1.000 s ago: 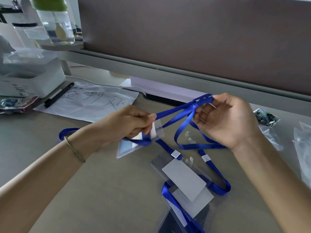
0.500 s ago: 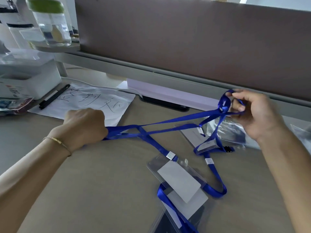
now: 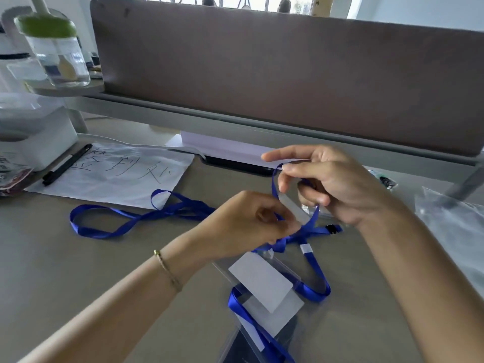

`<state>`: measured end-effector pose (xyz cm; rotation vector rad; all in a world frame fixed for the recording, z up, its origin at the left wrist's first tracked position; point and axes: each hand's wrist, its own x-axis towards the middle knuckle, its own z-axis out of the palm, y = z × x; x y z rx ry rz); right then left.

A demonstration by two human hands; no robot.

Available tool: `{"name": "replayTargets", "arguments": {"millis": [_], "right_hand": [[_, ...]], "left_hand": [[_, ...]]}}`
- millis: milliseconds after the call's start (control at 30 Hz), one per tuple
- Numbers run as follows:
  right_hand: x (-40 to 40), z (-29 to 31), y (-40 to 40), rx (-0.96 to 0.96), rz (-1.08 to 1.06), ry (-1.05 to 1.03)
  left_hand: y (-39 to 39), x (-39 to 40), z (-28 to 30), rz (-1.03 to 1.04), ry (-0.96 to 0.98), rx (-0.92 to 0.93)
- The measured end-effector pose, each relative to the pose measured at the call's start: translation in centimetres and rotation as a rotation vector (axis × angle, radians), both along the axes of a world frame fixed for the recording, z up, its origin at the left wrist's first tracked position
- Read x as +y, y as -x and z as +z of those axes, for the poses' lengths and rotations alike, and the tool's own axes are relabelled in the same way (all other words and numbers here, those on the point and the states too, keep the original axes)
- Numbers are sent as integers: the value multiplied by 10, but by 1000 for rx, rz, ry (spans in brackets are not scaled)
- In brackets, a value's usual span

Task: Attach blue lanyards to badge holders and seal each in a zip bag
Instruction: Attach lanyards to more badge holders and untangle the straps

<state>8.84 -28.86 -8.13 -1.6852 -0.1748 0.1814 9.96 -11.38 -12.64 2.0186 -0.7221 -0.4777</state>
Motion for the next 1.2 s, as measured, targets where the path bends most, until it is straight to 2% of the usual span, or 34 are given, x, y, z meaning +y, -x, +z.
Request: {"name": "replayTargets", "arguments": {"millis": [167, 300, 367, 433, 500, 567, 600, 667, 733, 767, 900, 1067, 1133, 1200], "right_hand": [[-17, 16, 3, -45, 32, -195], [-42, 23, 1, -117, -132, -177], [-55, 25, 1, -138, -206, -149], [-67, 25, 1, -192, -337, -5], [-79, 24, 2, -247, -505, 225], [-91, 21, 4, -251, -632, 453], [-99, 19, 4, -232, -675, 589], [-116, 11, 3, -114, -718, 883], [-132, 1, -3, 29, -709, 1114], [-138, -5, -6, 95, -675, 1197], [-148, -21, -17, 206, -583, 1331], [-171, -33, -22, 282, -537, 1561], [-183, -39, -22, 309, -535, 1564], [-181, -38, -18, 316, -555, 1495]], "left_hand": [[9, -2, -29, 28, -237, -291], [6, 6, -40, 91, -192, -290], [2, 12, -42, 68, -307, -412], [-4, 18, -46, 35, -446, -531], [-13, 29, -44, -1, -481, -466], [-23, 42, -34, -21, -389, -261], [-27, 47, -26, -12, -273, -130], [-37, 59, -14, 64, 84, 108], [-46, 68, -4, 122, 418, 259], [-49, 71, -2, 133, 493, 288], [-53, 77, 6, 251, 416, 171], [-68, 95, 19, 536, 727, 283], [-71, 95, 12, 617, 624, 266], [-71, 91, 0, 621, 261, 130]]}}
